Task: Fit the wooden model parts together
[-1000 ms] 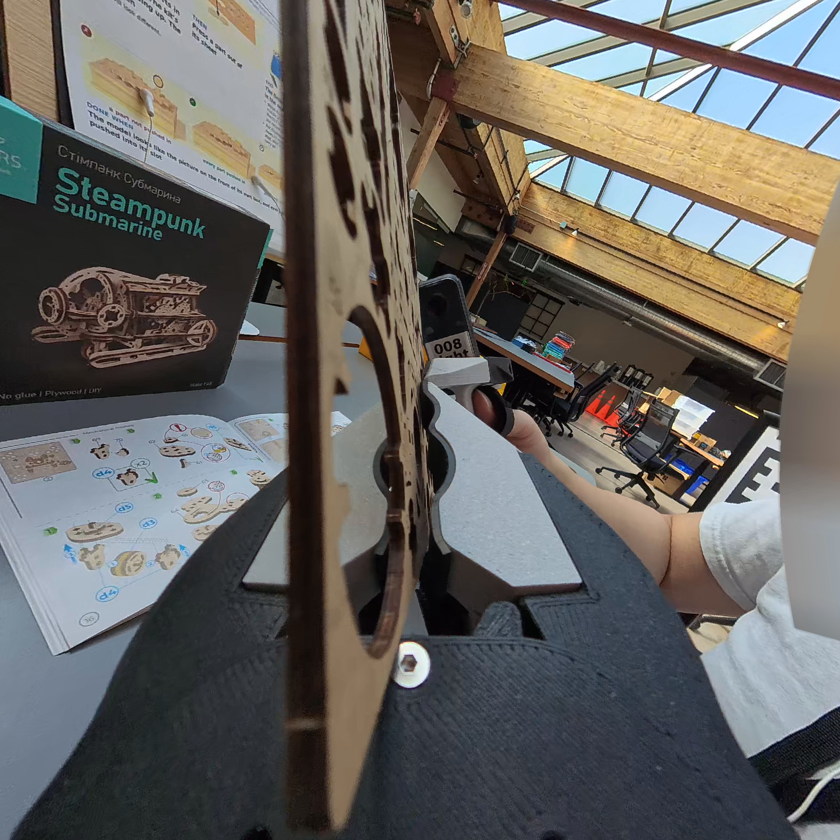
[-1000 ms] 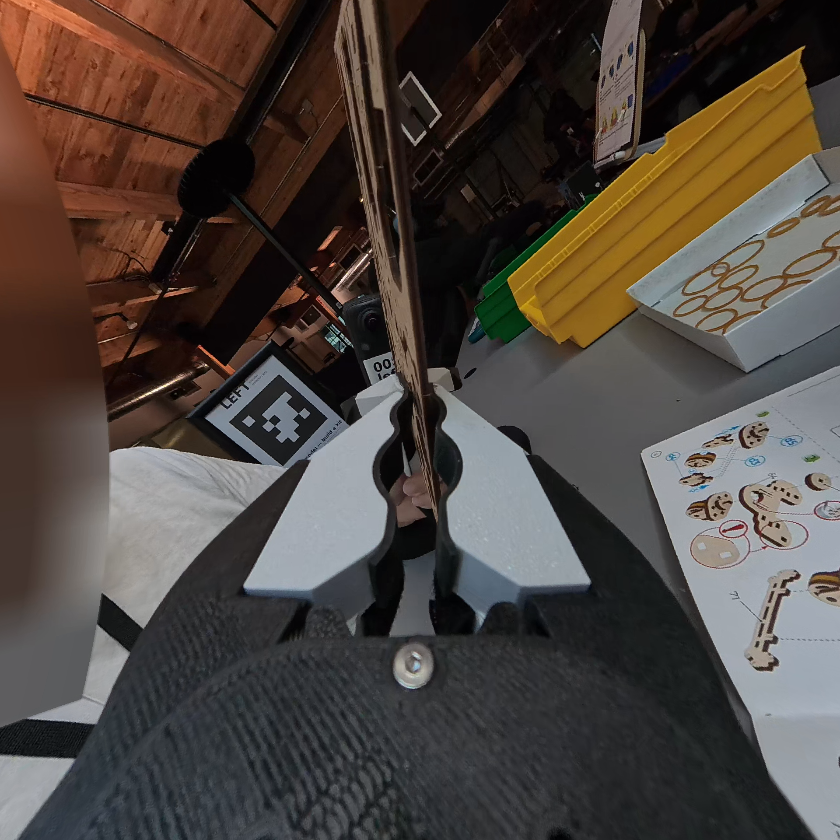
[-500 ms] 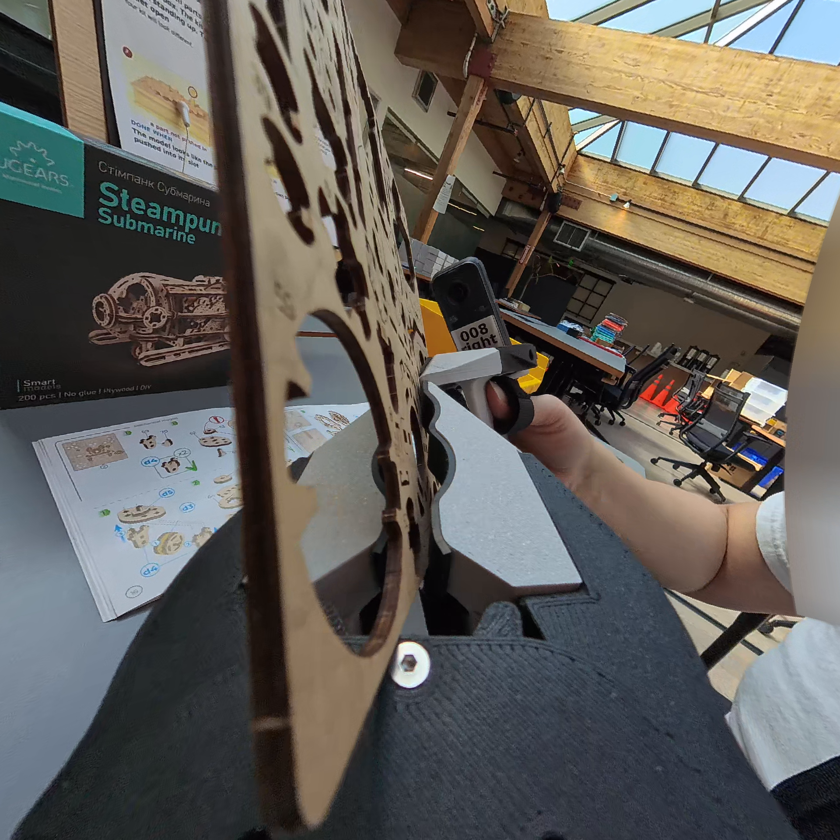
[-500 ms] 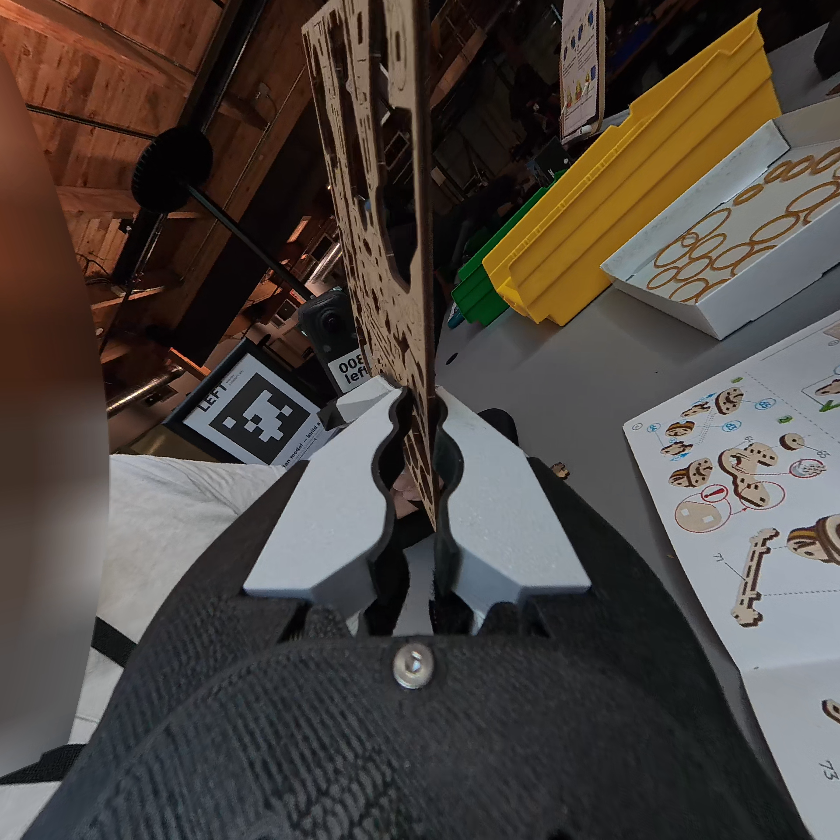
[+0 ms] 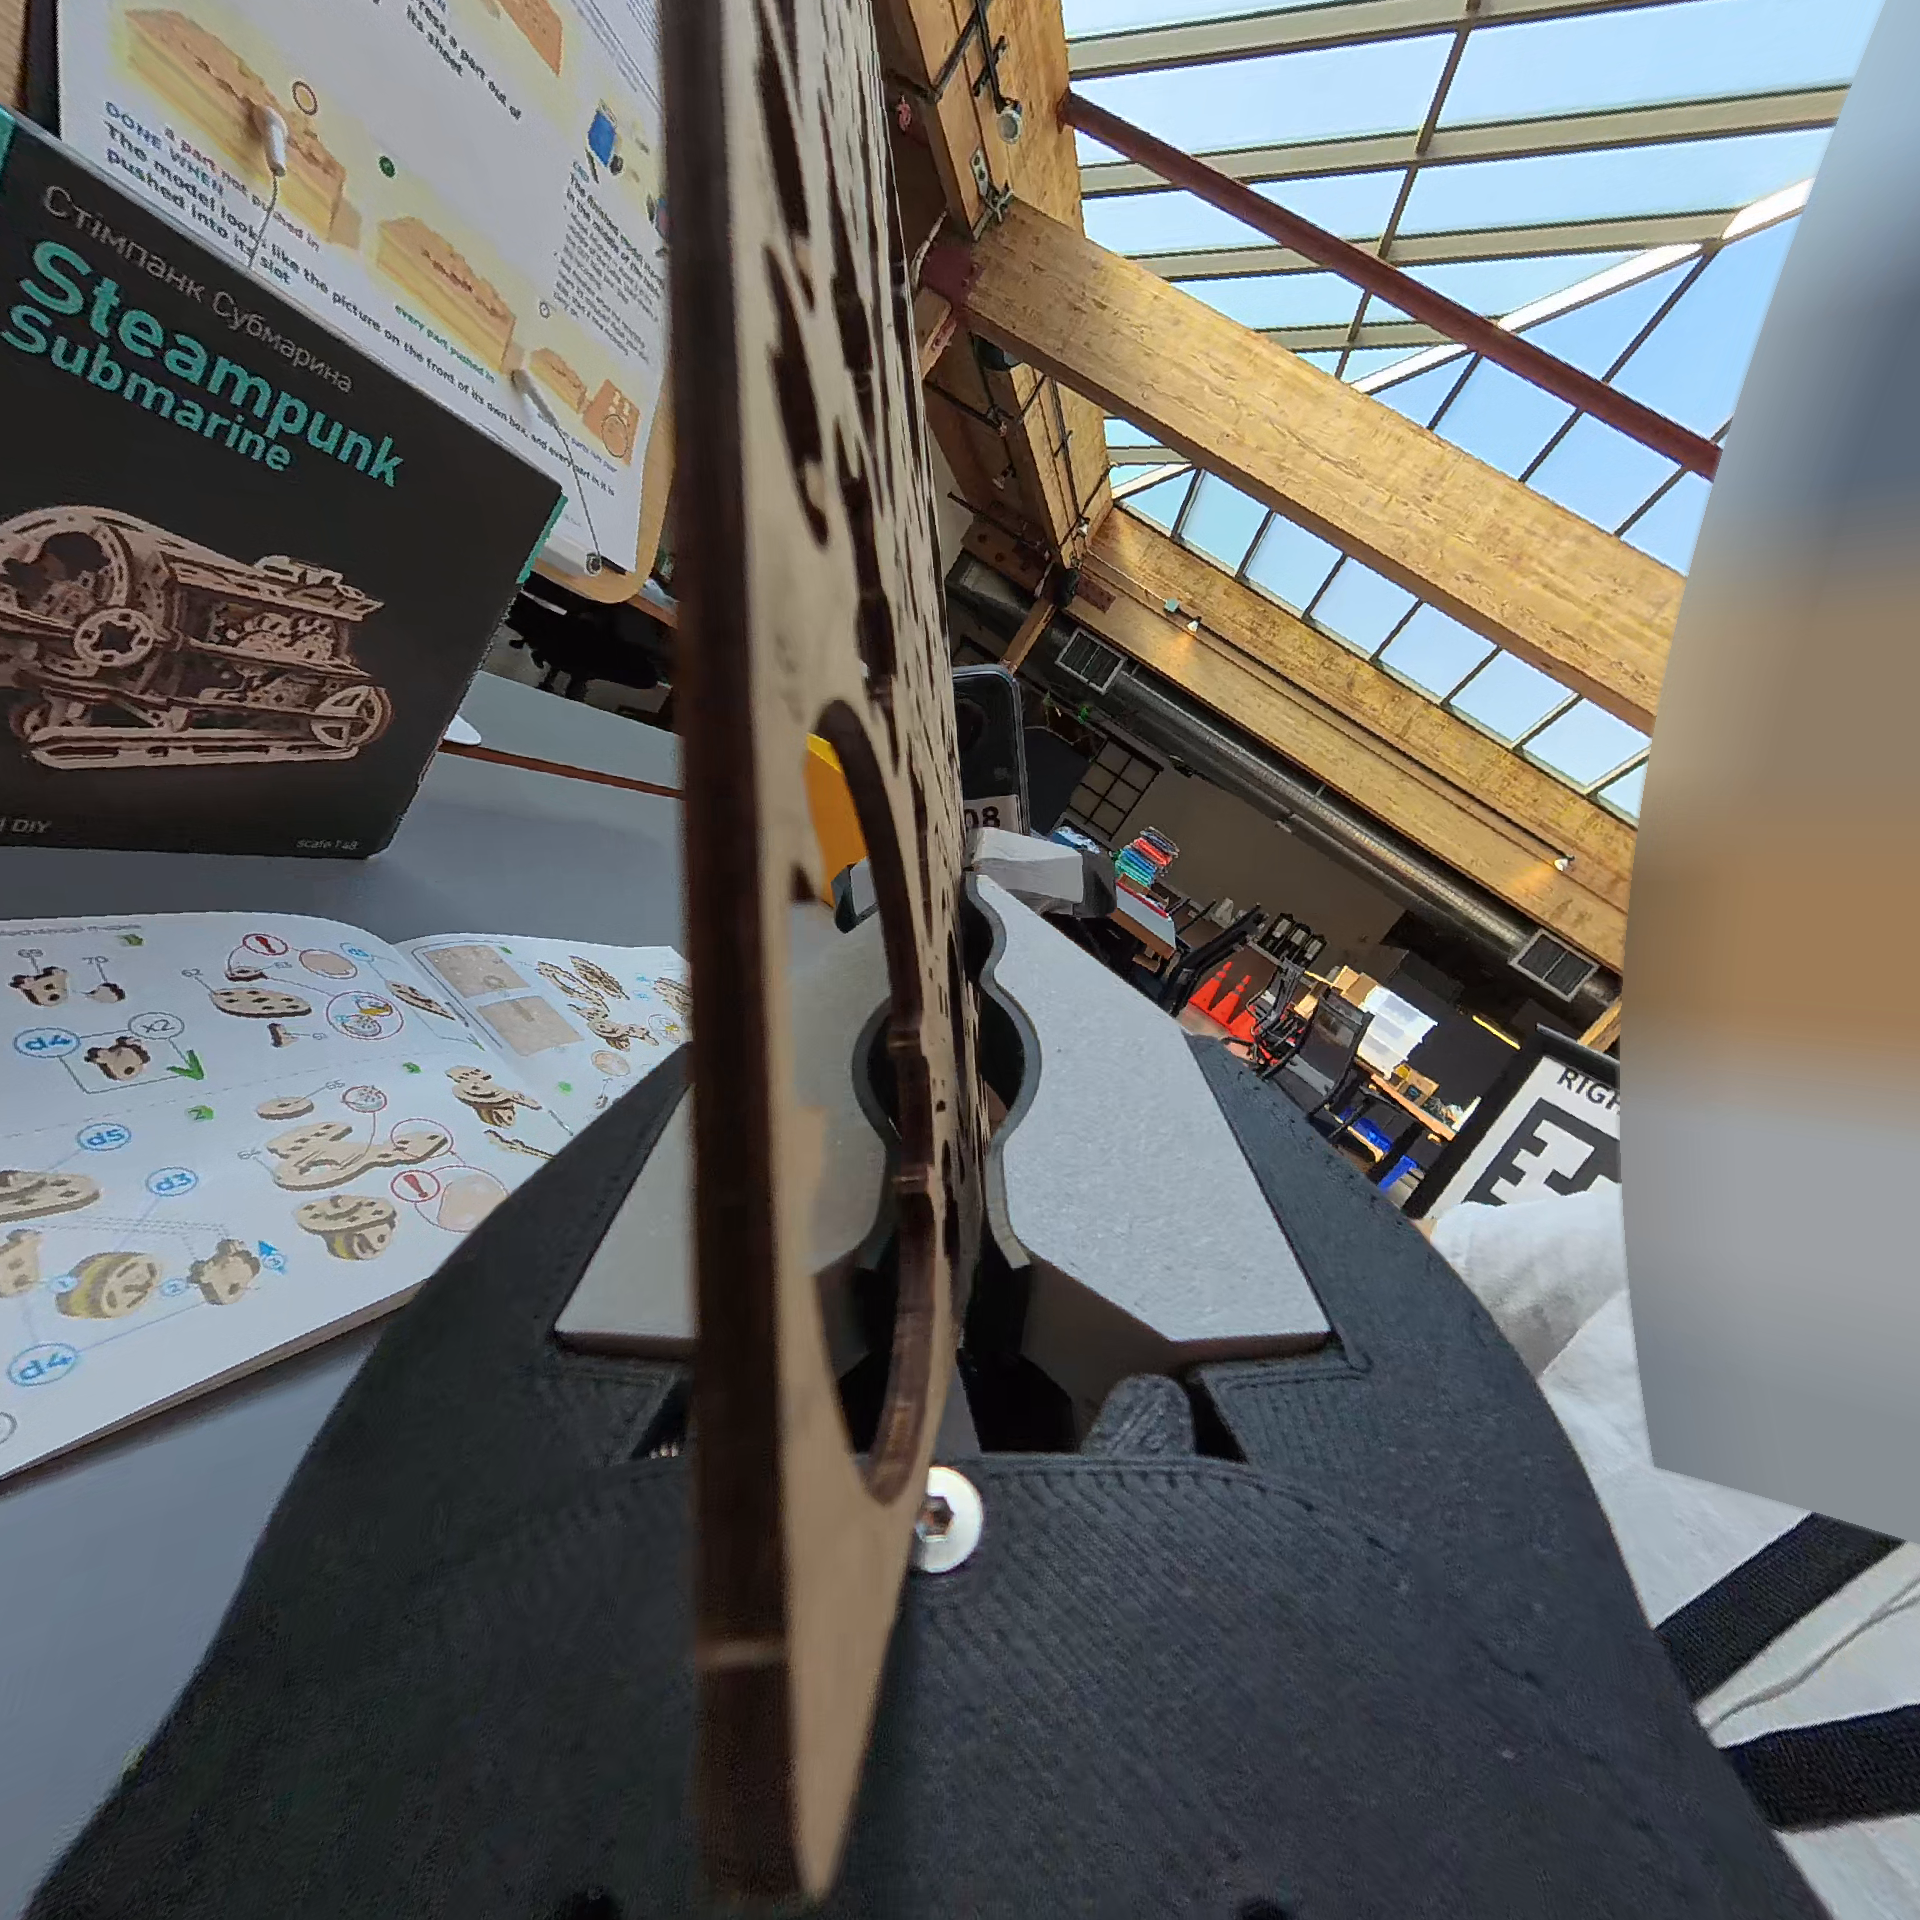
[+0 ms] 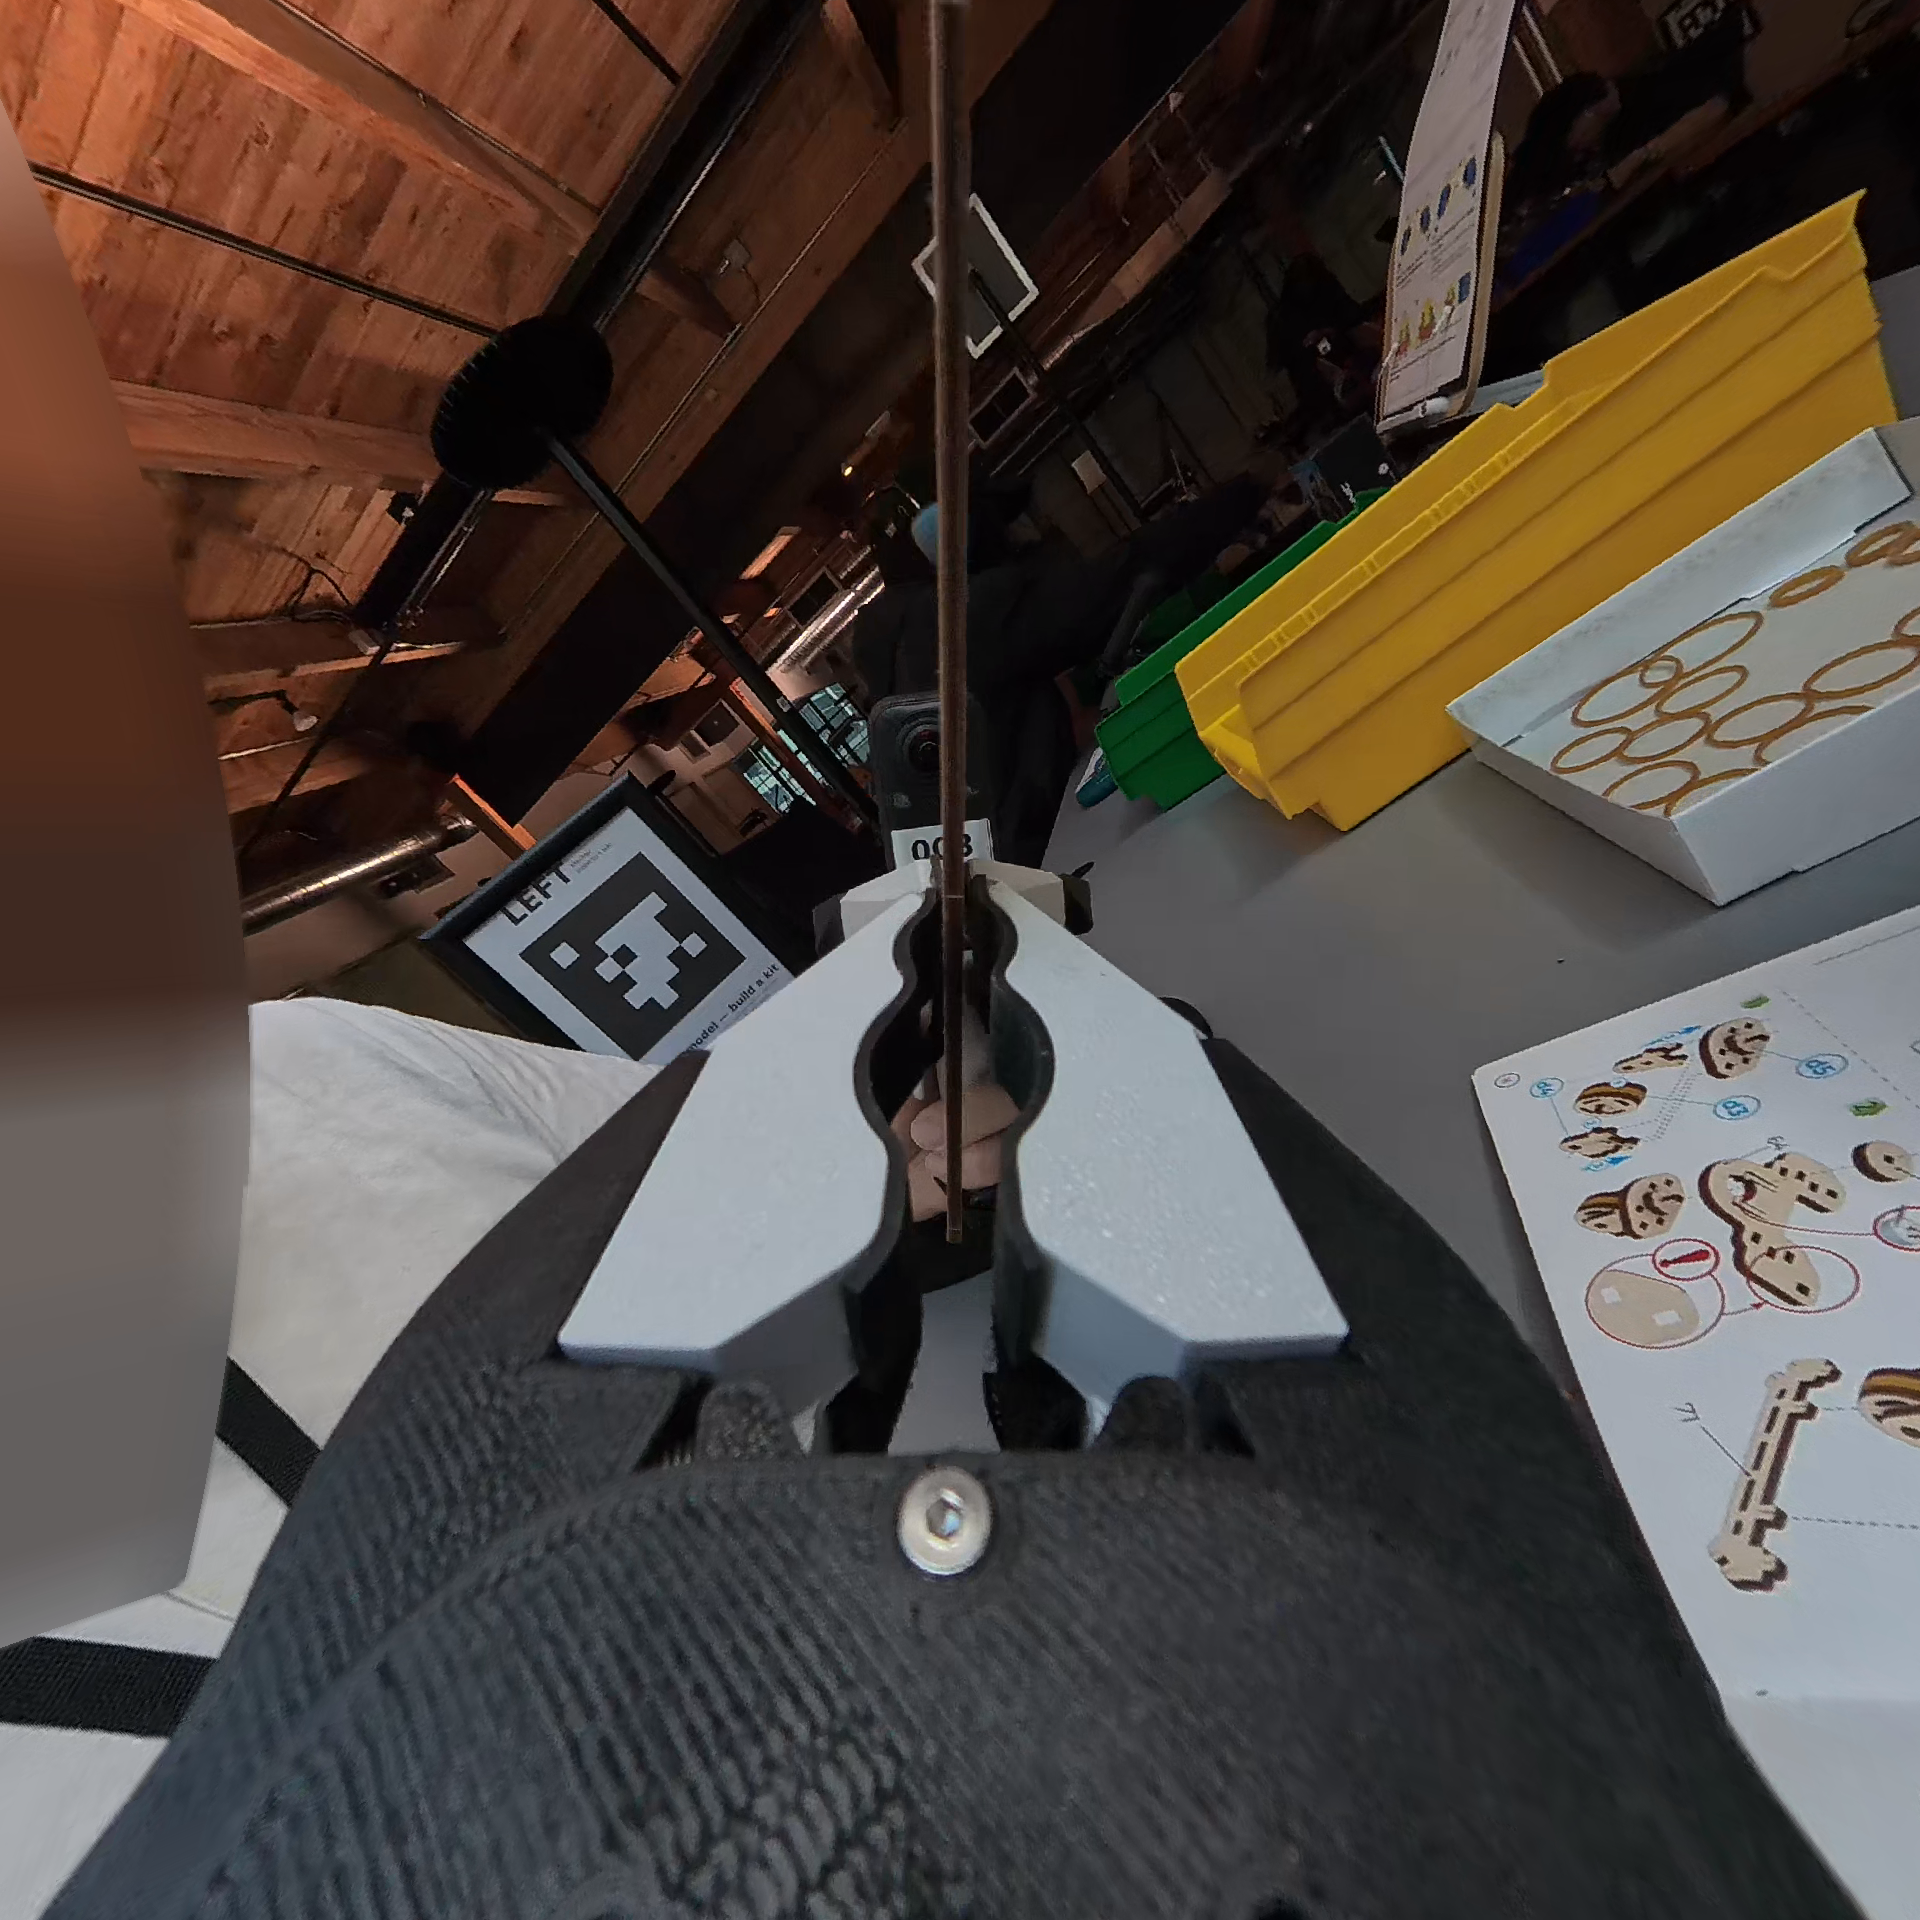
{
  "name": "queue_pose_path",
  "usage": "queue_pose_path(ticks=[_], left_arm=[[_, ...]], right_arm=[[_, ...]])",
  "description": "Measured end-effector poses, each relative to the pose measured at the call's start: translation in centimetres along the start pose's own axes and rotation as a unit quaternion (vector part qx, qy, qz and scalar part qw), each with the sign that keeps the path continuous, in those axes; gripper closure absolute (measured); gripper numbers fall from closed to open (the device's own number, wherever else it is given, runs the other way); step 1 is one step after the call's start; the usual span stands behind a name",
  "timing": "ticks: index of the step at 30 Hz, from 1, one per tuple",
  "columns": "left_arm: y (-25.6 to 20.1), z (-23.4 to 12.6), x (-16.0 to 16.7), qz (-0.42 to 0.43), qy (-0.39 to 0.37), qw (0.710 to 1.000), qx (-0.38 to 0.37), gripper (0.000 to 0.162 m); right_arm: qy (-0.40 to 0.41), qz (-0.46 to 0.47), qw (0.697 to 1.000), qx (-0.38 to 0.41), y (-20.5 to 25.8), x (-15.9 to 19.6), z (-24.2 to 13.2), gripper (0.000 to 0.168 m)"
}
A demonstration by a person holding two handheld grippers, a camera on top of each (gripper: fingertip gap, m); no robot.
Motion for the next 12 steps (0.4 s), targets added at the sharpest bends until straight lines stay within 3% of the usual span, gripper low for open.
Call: queue_pose_path(ticks=[3,8,12], left_arm=[[0.4,-0.2,-0.1,-0.038,-0.014,0.999,0.020,0.160],[1.3,-1.5,-0.7,-0.094,-0.053,0.993,0.046,0.161],[1.3,-1.7,-1.0,-0.120,-0.074,0.986,0.088,0.160]], right_arm=[[0.002,-0.014,1.000,-0.016,0.2,-0.2,-0.2,0.156],[-0.062,-0.057,0.996,0.021,-0.2,-1.2,-2.6,0.160],[-0.033,-0.068,0.996,0.052,-0.5,-0.8,-1.9,0.159]])
Point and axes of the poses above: each gripper's, where its closed fingertips meet, z out along the fingers, x out of its underside, y = z × x across the jaws, the point moved 10 cm from there along -z, back along the fingers, and after that the axes turned 6 degrees about y, right-handed, at the moved point
